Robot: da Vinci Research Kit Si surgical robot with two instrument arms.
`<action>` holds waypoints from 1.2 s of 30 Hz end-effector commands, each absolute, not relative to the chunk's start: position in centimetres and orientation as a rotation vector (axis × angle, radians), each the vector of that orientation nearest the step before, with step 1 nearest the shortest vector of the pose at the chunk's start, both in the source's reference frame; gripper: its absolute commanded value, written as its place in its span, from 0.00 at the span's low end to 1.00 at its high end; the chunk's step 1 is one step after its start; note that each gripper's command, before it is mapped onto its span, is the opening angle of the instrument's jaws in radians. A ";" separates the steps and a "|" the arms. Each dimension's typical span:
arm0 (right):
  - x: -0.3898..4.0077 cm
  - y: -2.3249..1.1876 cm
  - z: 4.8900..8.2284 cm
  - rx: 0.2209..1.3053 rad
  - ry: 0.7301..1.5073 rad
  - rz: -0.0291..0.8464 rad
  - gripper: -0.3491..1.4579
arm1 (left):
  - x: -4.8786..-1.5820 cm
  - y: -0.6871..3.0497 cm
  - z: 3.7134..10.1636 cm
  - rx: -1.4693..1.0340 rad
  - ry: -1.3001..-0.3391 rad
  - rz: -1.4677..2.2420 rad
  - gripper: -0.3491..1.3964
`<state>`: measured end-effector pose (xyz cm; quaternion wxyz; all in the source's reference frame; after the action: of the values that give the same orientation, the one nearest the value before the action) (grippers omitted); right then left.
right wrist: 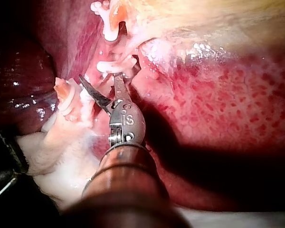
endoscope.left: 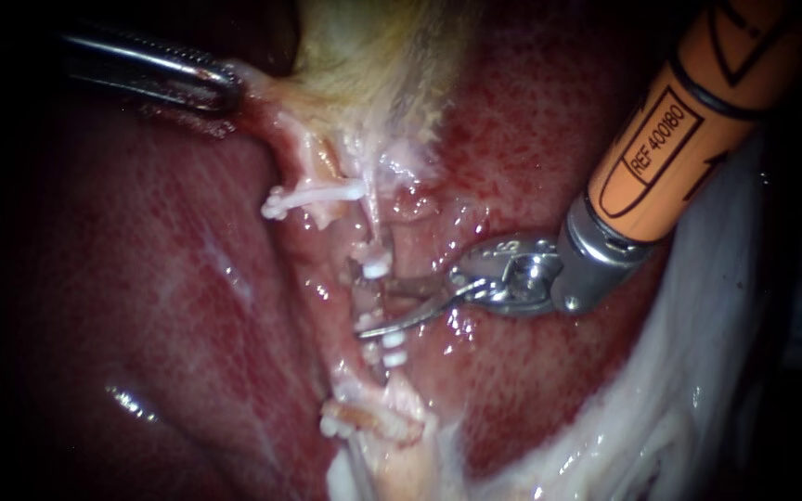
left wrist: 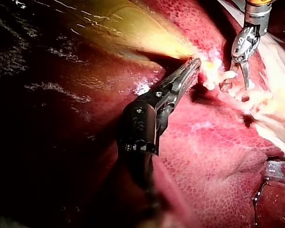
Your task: Go to the cutting position right tube
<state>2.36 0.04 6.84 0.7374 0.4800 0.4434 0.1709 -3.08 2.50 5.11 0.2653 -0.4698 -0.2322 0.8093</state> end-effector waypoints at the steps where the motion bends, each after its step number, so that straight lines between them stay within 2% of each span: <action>1: 2.38 0.04 6.83 1.060 0.988 0.373 0.96 | -3.08 2.50 5.11 -1.268 -0.627 2.186 0.00; 9: 2.51 0.05 6.86 1.103 1.043 0.337 0.94 | -3.08 2.50 5.11 -1.268 -0.627 2.186 0.00; 24: 2.90 -0.07 6.90 1.124 1.107 0.354 0.94 | -3.08 2.50 5.11 -1.269 -0.627 2.186 0.00; 36: 2.84 -0.04 6.60 0.918 1.253 0.225 0.91 | -3.07 2.50 5.11 -1.269 -0.628 2.186 0.00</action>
<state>2.84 -0.03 6.57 0.7076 0.4106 0.5666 0.0983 -3.07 2.50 5.12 0.2655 -0.4696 -0.2321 0.8094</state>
